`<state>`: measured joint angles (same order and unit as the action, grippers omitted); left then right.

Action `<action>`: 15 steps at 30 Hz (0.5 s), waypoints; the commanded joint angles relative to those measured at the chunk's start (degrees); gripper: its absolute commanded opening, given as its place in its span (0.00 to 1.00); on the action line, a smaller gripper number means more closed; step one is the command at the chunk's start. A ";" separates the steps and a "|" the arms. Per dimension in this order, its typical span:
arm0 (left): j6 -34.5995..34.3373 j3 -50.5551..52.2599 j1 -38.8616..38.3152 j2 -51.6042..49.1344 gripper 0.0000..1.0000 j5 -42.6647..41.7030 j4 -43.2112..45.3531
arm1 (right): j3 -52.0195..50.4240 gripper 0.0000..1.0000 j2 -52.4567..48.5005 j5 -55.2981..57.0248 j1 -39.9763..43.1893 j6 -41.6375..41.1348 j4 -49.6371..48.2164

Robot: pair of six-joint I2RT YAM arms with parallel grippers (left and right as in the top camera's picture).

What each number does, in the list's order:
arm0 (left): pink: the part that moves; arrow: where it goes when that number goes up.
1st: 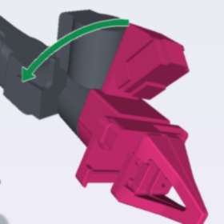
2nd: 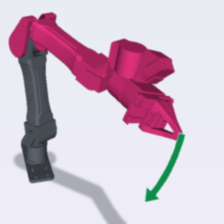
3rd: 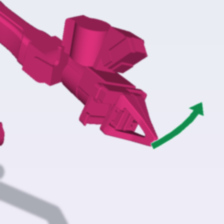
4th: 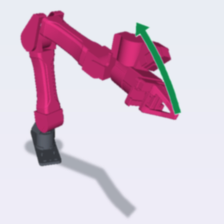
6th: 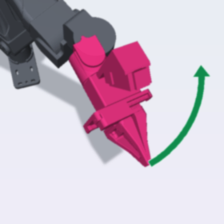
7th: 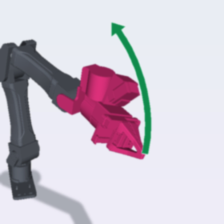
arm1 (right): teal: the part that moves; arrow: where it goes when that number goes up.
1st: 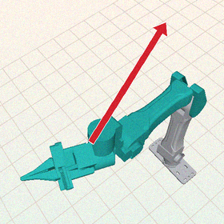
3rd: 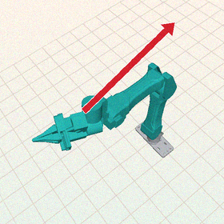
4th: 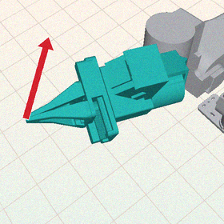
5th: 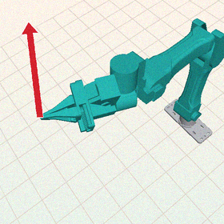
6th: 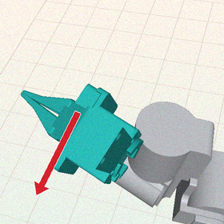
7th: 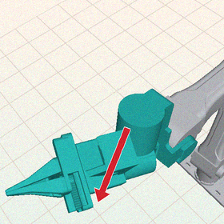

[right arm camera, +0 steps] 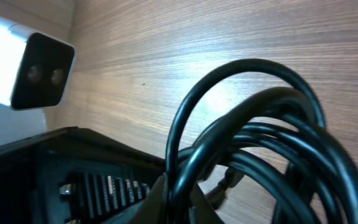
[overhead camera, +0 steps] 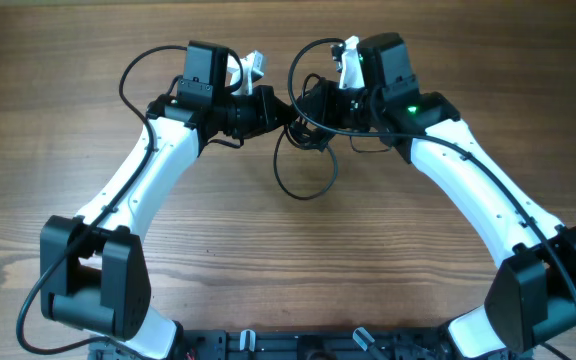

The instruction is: Untangle cables

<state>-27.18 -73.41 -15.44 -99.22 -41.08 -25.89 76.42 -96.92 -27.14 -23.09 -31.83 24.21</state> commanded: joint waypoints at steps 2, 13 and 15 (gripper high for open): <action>-0.50 -0.85 -0.22 0.63 0.04 -1.88 0.37 | 0.20 0.05 3.69 -5.88 1.99 0.35 -0.31; 0.70 -0.85 -0.22 0.63 0.04 -2.08 -1.38 | 0.17 0.04 14.47 -1.38 10.34 0.31 0.92; 4.83 -0.85 -0.22 0.63 0.04 -4.98 -1.38 | 0.17 0.04 13.16 6.73 10.36 -0.17 1.81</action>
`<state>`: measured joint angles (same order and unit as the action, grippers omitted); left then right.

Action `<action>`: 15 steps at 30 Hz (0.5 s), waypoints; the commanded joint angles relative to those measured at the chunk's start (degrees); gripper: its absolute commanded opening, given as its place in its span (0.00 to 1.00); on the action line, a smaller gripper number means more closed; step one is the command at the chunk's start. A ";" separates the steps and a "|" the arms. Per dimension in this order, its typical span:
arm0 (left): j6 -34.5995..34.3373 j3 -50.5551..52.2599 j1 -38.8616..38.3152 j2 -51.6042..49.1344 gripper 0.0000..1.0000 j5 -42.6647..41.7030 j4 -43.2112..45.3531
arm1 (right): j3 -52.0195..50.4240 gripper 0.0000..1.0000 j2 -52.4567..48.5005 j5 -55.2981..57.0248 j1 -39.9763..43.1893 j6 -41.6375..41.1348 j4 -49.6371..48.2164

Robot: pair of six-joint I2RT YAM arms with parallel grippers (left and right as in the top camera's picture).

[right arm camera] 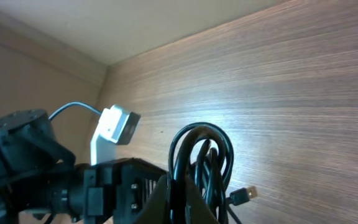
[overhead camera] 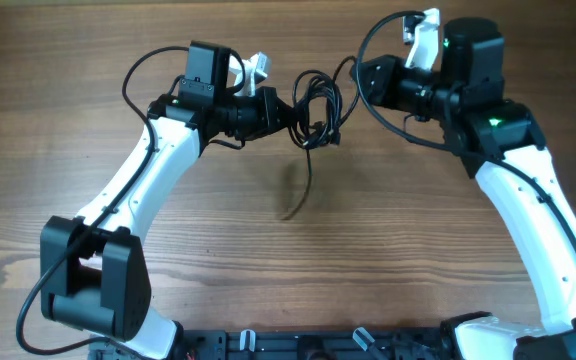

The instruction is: Untangle cables

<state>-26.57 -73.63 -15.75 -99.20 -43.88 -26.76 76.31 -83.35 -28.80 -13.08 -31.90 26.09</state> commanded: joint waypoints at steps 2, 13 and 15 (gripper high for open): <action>6.38 -0.63 0.09 0.61 0.04 -2.64 -1.14 | 0.26 0.04 -2.25 17.77 0.37 -2.73 1.92; 6.93 -0.63 0.11 0.61 0.04 -2.51 -1.11 | 0.22 0.22 -10.99 24.81 4.63 5.05 10.82; 6.91 -0.63 0.09 0.61 0.04 -2.29 -0.66 | 0.42 0.77 -10.97 13.51 4.74 14.34 10.71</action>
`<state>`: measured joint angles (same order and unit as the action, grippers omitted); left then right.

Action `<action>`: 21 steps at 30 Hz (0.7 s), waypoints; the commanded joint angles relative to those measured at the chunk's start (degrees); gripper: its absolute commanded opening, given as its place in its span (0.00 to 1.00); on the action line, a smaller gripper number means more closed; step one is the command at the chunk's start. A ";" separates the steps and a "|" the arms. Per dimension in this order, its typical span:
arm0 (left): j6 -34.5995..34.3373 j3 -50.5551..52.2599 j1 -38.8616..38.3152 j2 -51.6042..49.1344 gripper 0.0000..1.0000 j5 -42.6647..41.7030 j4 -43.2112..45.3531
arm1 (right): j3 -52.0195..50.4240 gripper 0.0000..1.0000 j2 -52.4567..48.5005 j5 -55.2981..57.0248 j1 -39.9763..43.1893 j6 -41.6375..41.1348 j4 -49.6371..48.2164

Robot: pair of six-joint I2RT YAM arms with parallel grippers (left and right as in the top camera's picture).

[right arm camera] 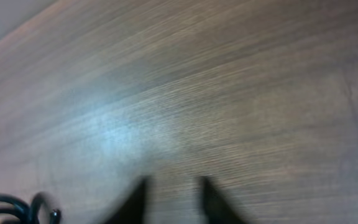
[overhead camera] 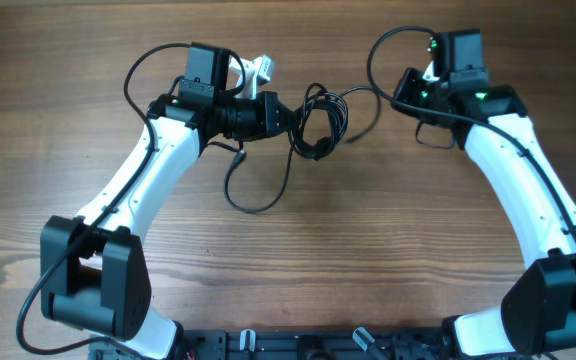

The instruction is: Untangle cables

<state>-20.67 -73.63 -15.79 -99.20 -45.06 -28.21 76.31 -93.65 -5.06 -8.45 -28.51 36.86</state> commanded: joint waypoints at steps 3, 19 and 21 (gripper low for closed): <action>0.98 -0.63 0.13 0.61 0.04 -0.39 0.96 | 3.96 0.90 0.74 -18.99 0.04 12.00 -0.42; -0.79 -0.63 0.13 0.61 0.04 -0.09 0.98 | 8.70 0.38 -7.21 -18.64 -14.75 -2.21 -3.58; -0.79 -0.63 0.13 0.61 0.04 -0.09 0.98 | 8.70 0.38 -10.16 -20.52 -15.58 -2.10 -3.67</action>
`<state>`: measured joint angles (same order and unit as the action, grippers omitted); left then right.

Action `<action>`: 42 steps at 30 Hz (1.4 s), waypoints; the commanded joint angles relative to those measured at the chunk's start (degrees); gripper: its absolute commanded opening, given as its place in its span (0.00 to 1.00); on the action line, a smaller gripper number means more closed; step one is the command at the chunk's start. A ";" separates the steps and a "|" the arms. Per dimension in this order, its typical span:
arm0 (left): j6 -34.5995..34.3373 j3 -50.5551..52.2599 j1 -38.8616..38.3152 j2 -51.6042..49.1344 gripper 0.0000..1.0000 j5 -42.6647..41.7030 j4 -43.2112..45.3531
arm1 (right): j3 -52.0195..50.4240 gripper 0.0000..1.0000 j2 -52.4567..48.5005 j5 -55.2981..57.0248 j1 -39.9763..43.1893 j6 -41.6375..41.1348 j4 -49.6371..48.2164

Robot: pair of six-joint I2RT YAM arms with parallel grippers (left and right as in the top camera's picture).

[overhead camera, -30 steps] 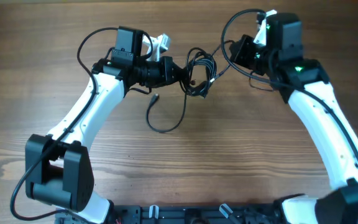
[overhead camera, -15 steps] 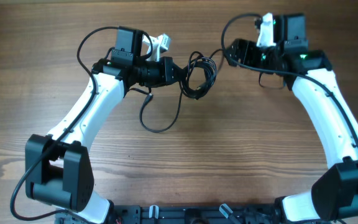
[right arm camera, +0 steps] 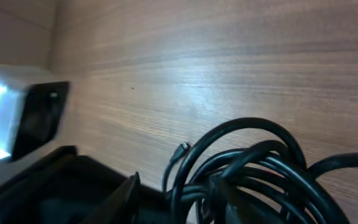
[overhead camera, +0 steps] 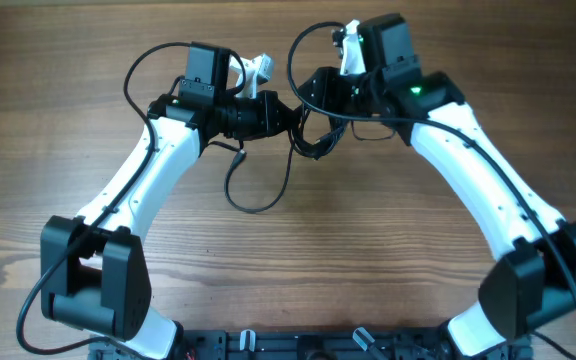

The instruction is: Untangle cables

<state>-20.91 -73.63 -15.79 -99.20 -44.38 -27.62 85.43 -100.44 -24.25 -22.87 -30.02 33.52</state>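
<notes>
A tangled bundle of black cable (overhead camera: pixel 317 132) hangs at the back middle of the table, with my left gripper (overhead camera: pixel 286 115) shut on its left side. From the bundle one loose strand (overhead camera: pixel 253 195) runs down in a loop onto the wood. My right gripper (overhead camera: pixel 320 93) is up against the bundle from the right. In the right wrist view the gripper (right arm camera: pixel 176 182) is open, its two fingers standing on either side of several strands of the bundle (right arm camera: pixel 260 165). A small plug end (right arm camera: pixel 182 148) sticks up beside the coils.
The wooden table (overhead camera: pixel 68 60) stretches out on all sides. The left arm's white wrist camera (right arm camera: pixel 17 118) and black gripper body (right arm camera: pixel 48 193) sit close to my right fingers. Both arm bases stand at the front edge.
My right gripper was open and far out to the right, away from the cables. It is now back at the bundle, still open, with strands between its fingers. The left arm has not moved.
Both grippers were at the bundle, the right one shut on a strand. Then the right was out to the right, still shut on it. Then it was open farther right, and a long loop lay on the table. Now it is back at the bundle.
</notes>
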 commanded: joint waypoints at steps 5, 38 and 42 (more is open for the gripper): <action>-0.55 -0.63 0.13 0.61 0.04 -0.76 0.39 | -0.42 0.38 -5.53 -1.53 -2.69 -0.50 -0.92; -2.01 -0.63 0.13 0.61 0.04 0.11 0.33 | 0.07 0.04 7.76 -21.92 21.88 -9.35 -11.02; -2.01 -0.63 0.13 0.61 0.04 0.11 -0.07 | 0.07 0.04 7.17 -20.94 23.96 -18.45 -17.68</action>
<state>-23.03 -74.50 -15.81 -99.37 -45.39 -25.93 84.64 -94.15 -46.59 -1.91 -41.06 20.75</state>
